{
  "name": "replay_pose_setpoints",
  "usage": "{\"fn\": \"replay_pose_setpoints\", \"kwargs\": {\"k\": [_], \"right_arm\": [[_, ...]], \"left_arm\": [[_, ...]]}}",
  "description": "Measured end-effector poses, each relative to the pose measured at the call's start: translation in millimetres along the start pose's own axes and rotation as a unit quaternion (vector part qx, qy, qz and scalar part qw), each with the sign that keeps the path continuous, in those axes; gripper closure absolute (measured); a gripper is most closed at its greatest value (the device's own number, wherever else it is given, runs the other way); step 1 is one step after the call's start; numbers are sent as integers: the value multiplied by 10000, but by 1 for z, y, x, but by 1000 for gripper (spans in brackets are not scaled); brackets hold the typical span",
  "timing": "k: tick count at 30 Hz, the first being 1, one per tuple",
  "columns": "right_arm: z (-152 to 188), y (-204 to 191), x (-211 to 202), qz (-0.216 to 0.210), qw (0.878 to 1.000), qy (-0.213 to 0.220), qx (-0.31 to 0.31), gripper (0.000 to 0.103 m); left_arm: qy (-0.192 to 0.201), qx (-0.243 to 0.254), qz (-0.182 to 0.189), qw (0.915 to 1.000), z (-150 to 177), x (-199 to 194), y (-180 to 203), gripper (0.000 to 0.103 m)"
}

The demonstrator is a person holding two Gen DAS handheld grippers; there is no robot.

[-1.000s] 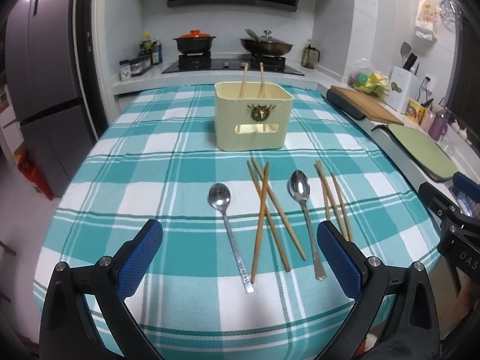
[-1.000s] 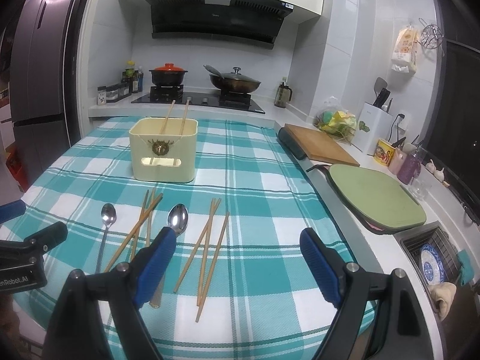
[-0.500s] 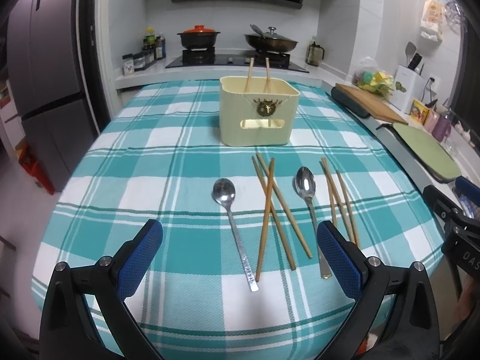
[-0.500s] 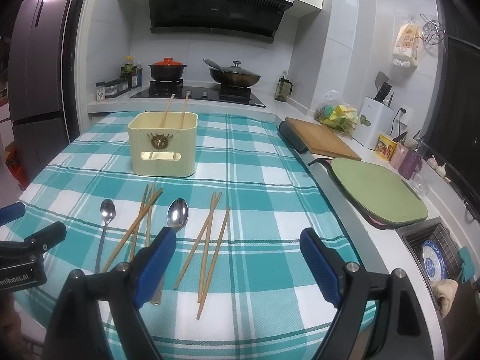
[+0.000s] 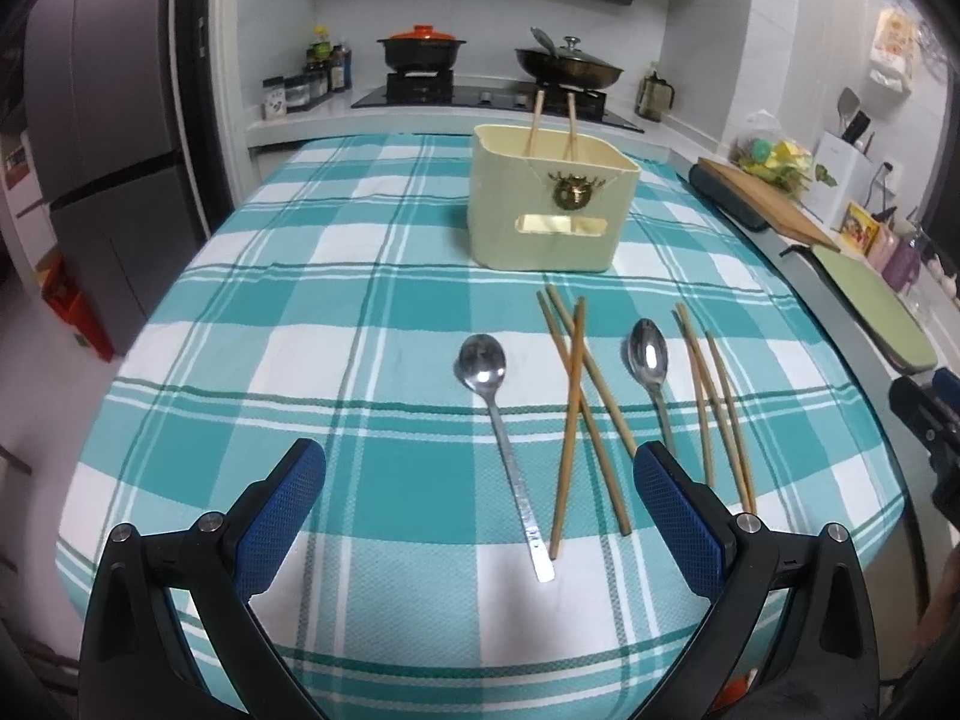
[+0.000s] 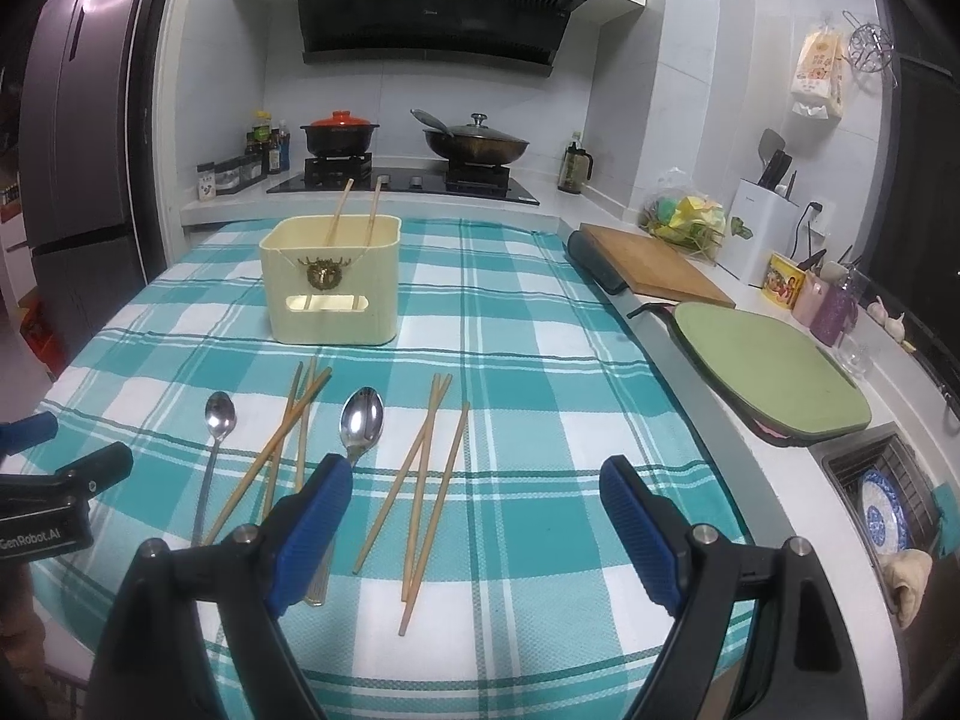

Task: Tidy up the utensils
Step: 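Lower the left tool onto a metal spoon and close it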

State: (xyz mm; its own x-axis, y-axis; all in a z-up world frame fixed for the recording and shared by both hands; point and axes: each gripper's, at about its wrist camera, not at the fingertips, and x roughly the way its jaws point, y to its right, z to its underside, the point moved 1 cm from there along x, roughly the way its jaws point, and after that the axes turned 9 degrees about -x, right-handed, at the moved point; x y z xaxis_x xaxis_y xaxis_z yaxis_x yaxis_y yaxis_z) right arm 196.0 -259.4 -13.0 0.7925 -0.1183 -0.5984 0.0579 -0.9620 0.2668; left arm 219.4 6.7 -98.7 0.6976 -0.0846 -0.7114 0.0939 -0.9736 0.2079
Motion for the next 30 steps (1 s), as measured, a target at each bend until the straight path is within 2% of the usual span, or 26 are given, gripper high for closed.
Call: {"fn": "replay_pose_setpoints", "kwargs": {"k": [4,8,13,17,22,23,25,30], "right_arm": [[4,11,0,-148,9992,278,242,17],[7,18,15,-296,9986,240,366,17],[22,29,53,-690,9947,-369,669,17],[34,37,82,-513,9943,-722,600,17],[38,40,126,-719,9905,-1037,551,17],[38,38,134,-764,9900,-1074,508,19],[37,33,153,-825,9884,-1203,423,30],[30,20,192,-1041,9839,-1411,332,37]], "left_arm": [[-158,-304,-60,9994,-2,20,-24,1],[-385,-221,-82,9990,0,52,-24,1],[-604,-74,-329,9976,-2,95,-17,1],[-666,113,-540,9963,-6,123,-7,1],[-754,301,-859,9930,-6,145,-5,1],[-789,316,-885,9924,-4,148,-6,1],[-751,313,-864,9929,-3,148,-6,0],[-747,477,-859,9924,-4,147,-6,0]]}}
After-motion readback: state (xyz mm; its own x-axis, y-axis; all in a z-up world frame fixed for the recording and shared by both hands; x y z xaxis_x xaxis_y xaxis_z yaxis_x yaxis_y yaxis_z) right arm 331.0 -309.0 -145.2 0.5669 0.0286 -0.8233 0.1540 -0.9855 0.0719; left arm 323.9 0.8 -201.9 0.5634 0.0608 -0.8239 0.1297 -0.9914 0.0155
